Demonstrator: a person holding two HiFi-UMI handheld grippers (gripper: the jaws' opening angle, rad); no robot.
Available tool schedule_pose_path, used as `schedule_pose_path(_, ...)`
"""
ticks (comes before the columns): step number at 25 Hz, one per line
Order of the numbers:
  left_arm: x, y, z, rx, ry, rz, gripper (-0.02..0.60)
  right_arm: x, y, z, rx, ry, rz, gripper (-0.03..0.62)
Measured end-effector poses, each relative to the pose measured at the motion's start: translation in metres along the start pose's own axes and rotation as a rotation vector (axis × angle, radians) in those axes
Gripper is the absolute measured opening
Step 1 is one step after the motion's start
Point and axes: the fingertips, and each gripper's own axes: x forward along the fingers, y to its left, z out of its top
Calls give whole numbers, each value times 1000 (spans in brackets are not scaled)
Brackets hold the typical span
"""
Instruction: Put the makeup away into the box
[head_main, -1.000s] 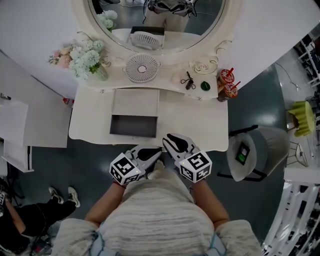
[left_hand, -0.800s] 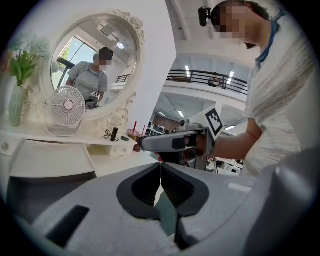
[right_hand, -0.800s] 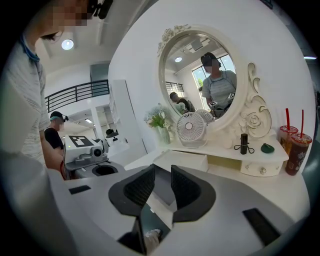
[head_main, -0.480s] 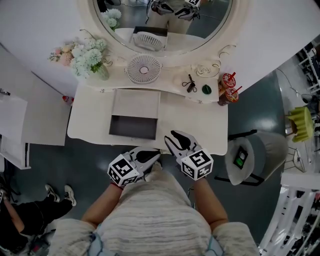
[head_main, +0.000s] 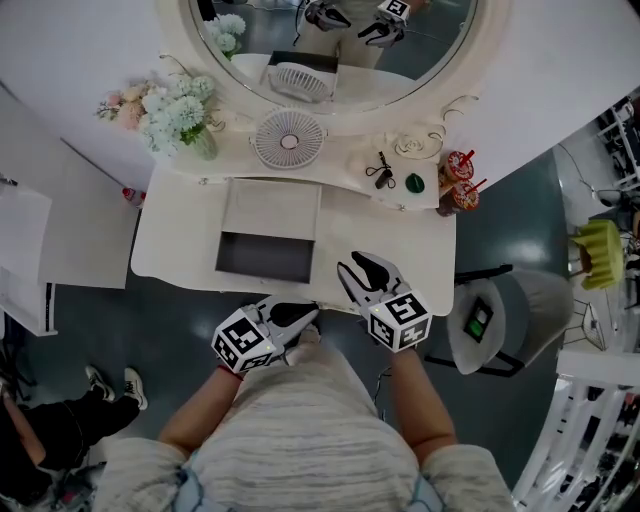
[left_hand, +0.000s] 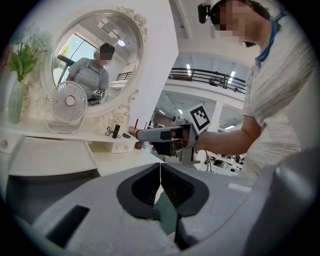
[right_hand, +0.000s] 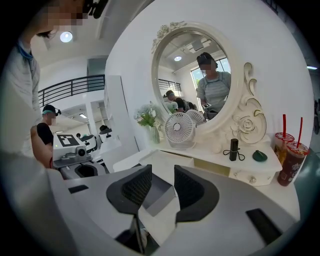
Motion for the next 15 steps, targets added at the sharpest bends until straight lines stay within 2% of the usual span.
schedule_pose_path(15,4,9,3,0,9,-9,14,15,-47,11,-4,9,-72,106)
